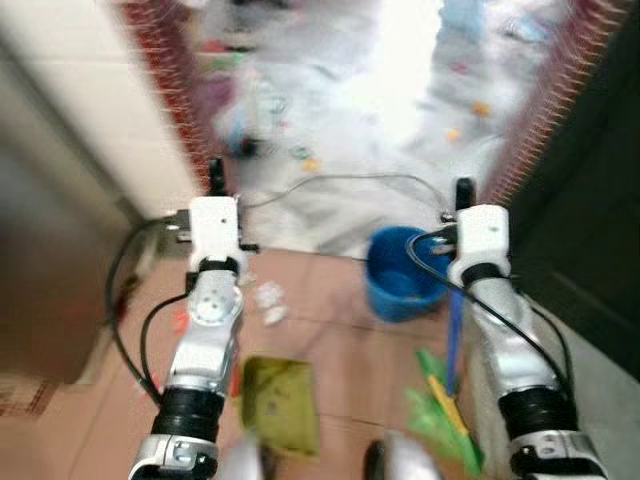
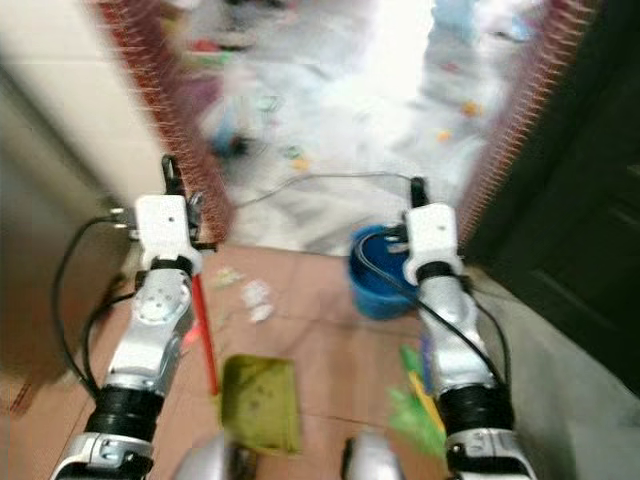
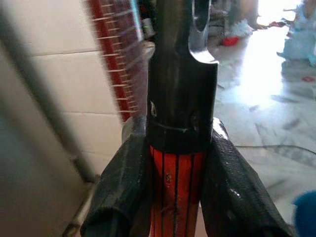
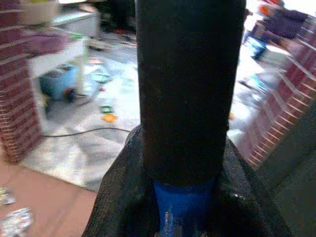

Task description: Sweep floor

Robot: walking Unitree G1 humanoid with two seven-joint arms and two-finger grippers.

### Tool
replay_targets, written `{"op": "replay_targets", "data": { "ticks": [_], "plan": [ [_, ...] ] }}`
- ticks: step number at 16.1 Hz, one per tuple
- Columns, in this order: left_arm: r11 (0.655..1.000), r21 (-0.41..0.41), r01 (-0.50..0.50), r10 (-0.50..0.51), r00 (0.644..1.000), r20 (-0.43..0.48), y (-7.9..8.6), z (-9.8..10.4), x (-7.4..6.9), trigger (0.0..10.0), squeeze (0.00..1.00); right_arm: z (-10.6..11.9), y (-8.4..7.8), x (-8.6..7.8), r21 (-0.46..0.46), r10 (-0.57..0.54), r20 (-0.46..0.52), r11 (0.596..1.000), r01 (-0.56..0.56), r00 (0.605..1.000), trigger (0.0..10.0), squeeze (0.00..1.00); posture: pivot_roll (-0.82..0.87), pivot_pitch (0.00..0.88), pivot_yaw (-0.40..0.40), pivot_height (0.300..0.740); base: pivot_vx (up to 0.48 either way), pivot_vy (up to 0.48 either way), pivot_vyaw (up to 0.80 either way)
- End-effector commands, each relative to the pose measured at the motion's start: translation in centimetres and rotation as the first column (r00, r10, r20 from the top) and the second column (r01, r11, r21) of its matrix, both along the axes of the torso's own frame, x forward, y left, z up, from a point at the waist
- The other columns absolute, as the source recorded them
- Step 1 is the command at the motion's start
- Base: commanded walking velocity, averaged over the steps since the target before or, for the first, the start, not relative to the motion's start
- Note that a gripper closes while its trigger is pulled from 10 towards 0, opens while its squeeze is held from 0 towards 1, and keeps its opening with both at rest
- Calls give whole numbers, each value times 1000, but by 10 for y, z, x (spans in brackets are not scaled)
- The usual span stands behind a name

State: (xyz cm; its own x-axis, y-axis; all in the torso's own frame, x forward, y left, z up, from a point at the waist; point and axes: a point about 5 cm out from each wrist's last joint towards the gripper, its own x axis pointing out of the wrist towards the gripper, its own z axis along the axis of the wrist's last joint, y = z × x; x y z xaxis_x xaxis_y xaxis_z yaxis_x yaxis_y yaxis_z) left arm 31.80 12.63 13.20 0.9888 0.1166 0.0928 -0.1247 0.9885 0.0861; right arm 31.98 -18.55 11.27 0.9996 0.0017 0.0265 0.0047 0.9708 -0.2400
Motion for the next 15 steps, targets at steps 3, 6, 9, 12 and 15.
{"op": "replay_targets", "data": {
  "ticks": [3,6,9,12,15],
  "plan": [
    [999,5,-36,36,999,31,12,3,-4,10000,0,1,21,2,36,64,21,997,-65,998,10000,0,-54,94,35,740,0,134,800],
    [999,-27,-23,24,1000,15,9,2,-13,10000,0,1,33,9,36,122,9,992,-122,992,10000,0,6,49,-10,740,0,0,546],
    [998,-62,-1,3,1000,30,15,9,-15,10000,0,8,48,16,7,181,21,983,-181,983,10000,0,49,68,-26,740,0,0,0],
    [998,-61,-6,8,1000,29,20,15,-21,10000,0,14,60,17,-23,214,54,977,-213,975,10000,0,38,84,-9,740,0,320,0],
    [996,-81,-40,40,999,0,19,12,-23,10000,0,8,57,13,7,192,45,981,-192,980,10000,0,25,85,6,740,0,480,0]
  ]
}}
